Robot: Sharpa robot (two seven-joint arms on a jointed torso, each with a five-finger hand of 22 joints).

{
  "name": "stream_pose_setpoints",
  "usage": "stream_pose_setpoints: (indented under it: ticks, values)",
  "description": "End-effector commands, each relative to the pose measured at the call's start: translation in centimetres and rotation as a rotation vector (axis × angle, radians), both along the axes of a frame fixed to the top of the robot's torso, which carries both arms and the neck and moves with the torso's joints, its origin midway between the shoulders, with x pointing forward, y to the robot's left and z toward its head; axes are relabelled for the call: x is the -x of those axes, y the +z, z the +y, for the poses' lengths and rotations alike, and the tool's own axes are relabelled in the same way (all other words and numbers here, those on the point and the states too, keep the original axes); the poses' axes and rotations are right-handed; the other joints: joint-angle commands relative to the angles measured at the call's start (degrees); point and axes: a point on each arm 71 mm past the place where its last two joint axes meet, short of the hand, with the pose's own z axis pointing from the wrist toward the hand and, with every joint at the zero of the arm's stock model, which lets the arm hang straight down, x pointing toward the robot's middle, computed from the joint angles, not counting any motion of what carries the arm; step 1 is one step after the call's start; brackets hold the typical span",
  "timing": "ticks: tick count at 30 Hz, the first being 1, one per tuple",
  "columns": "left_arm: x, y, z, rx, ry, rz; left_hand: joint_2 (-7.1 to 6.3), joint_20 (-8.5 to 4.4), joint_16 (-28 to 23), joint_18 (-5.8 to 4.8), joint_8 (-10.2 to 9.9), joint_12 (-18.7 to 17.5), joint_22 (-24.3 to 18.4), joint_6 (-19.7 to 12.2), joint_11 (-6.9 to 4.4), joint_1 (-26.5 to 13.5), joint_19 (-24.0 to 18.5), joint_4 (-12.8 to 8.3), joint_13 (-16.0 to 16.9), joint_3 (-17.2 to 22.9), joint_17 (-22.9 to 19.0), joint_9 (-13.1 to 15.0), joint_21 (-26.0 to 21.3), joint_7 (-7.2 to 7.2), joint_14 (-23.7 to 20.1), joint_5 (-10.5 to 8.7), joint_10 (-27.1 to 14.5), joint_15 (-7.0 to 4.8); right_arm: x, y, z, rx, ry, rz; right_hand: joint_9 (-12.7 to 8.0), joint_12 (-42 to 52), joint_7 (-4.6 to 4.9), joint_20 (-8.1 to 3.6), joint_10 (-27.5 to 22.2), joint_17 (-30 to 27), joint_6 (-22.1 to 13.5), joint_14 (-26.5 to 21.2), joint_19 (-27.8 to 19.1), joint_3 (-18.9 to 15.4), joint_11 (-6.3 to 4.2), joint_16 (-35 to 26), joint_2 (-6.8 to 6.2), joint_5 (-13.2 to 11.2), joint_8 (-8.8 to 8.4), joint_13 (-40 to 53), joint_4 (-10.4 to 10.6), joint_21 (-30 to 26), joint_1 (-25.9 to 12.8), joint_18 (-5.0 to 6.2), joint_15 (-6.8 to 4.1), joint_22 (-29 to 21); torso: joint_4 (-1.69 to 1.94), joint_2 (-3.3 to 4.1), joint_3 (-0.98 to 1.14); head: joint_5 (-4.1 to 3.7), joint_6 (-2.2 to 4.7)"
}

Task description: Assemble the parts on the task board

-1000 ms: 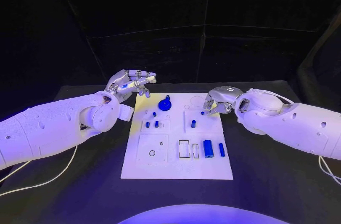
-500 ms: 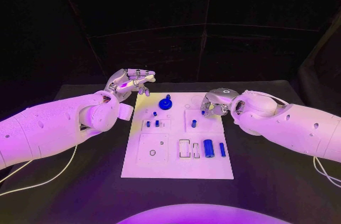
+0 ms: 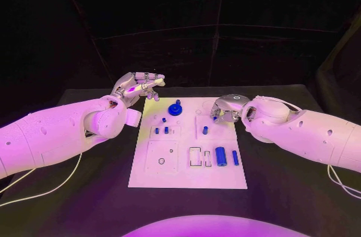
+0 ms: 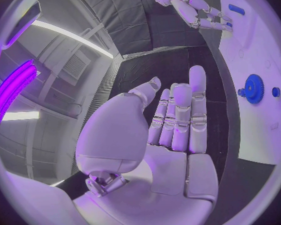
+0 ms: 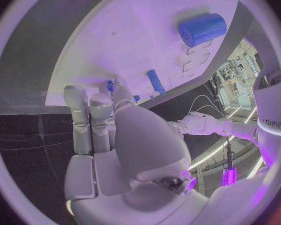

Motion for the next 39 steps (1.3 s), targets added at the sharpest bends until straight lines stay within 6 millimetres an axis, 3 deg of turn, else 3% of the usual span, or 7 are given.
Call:
stream_pose_setpoints:
  ticks: [1,11,23,29,33,35,39]
  values:
    - [0.0,0.2,-0.2,0.016,-0.011,-0.006,0.56,0.15,-0.18,0.71,0.4,0.21,-0.08,-0.14,0.21,0.13,-0.44,0.02,0.09,-0.45,-0.09,-0.06,-0.36,0.4,-0.41,-0.05,-0.31,0.02,0.1,-0.2,0.1,0.02,0.012,0.026,0.05,-0.12,-0.21,0.4,0.29,0.37,0.43,1.18,-0.04,0.8,-0.01,0.61,0.07,-0.56,-0.09,-0.06,-0.15,0.68,0.92,-0.53,0.2,0.68,-0.06,-0.03,0.01,0.04,-0.07]
    - [0.0,0.1,-0.1,0.013,-0.013,0.004,0.66,0.21,-0.06,0.71,0.4,0.38,-0.23,-0.44,0.33,0.37,-0.37,-0.07,0.13,-0.64,-0.13,-0.1,-0.54,0.54,-0.43,-0.05,-0.73,0.1,0.0,-0.5,0.0,0.059,-0.009,0.019,0.21,0.19,-0.59,-0.01,2.69,2.89,2.84,1.53,1.47,5.22,-0.59,4.05,0.86,-2.19,0.21,0.04,-1.8,4.24,2.74,-1.22,-0.26,5.39,-0.03,0.0,0.01,-0.1,-0.15]
    - [0.0,0.1,0.1,0.009,-0.011,0.011,0.76,0.27,0.0,0.7,0.41,0.53,-0.34,-0.71,0.45,0.55,-0.26,-0.13,0.16,-0.8,-0.29,-0.13,-0.65,0.7,-0.47,-0.05,-1.11,0.18,0.2,0.2,0.2,0.024,-0.011,-0.048,0.01,-0.43,-0.56,0.03,3.27,2.84,3.43,1.14,1.14,11.4,-0.57,5.45,-1.23,-3.02,-0.25,0.01,-2.59,5.96,0.49,-1.37,-0.2,7.22,-0.11,-0.01,0.08,-0.15,-0.3]
    - [0.0,0.0,0.2,0.008,-0.008,0.011,0.84,0.29,0.03,0.7,0.44,0.63,-0.39,-0.83,0.5,0.71,-0.21,-0.2,0.18,-0.85,-0.38,-0.13,-0.71,0.75,-0.5,-0.05,-1.28,0.22,0.5,0.7,-0.1,-0.018,-0.014,-0.087,-0.03,-0.24,-0.44,0.33,3.51,2.28,3.37,0.82,0.8,21.81,-0.61,6.65,-5.58,-3.17,-0.31,0.12,-3.42,7.01,-4.03,-1.53,0.08,8.28,-0.08,-0.06,0.04,-0.22,-0.28]
    - [0.0,0.0,0.2,0.007,-0.006,0.011,0.84,0.29,0.03,0.7,0.44,0.63,-0.39,-0.83,0.5,0.71,-0.21,-0.2,0.18,-0.85,-0.38,-0.13,-0.71,0.75,-0.5,-0.05,-1.28,0.22,0.6,1.0,-0.5,-0.047,-0.024,-0.109,0.01,-0.41,-0.38,0.3,3.23,2.13,3.51,0.78,0.82,25.87,-0.45,7.08,-7.13,-3.2,-0.25,0.04,-3.83,7.29,-5.72,-1.44,0.02,8.59,-0.03,-0.09,-0.02,-0.32,-0.18]
    - [-0.1,0.0,0.2,0.007,-0.005,0.011,0.9,0.31,0.05,0.7,0.46,0.69,-0.41,-0.87,0.51,0.8,-0.18,-0.24,0.19,-0.86,-0.42,-0.13,-0.73,0.78,-0.52,-0.05,-1.36,0.23,0.6,1.2,-0.7,-0.062,-0.027,-0.118,0.1,-0.32,-0.37,0.35,3.46,1.54,3.78,0.6,0.69,33.32,-0.51,7.62,-9.85,-3.37,-0.17,0.08,-4.77,7.58,-9.22,-1.42,0.21,8.83,-0.02,-0.06,-0.01,-0.33,-0.14]
    - [-0.1,0.0,0.4,0.005,-0.001,0.011,0.91,0.31,0.05,0.7,0.46,0.69,-0.42,-0.88,0.52,0.82,-0.18,-0.25,0.2,-0.86,-0.43,-0.13,-0.74,0.78,-0.52,-0.05,-1.37,0.24,1.0,1.6,-1.0,-0.103,-0.029,-0.134,0.12,-0.29,-0.3,0.4,3.53,1.3,3.8,0.55,0.75,36.26,-0.33,7.9,-11.03,-3.45,-0.2,0.09,-5.48,7.76,-10.75,-1.46,0.08,9.01,-0.08,-0.06,0.01,-0.36,-0.1]
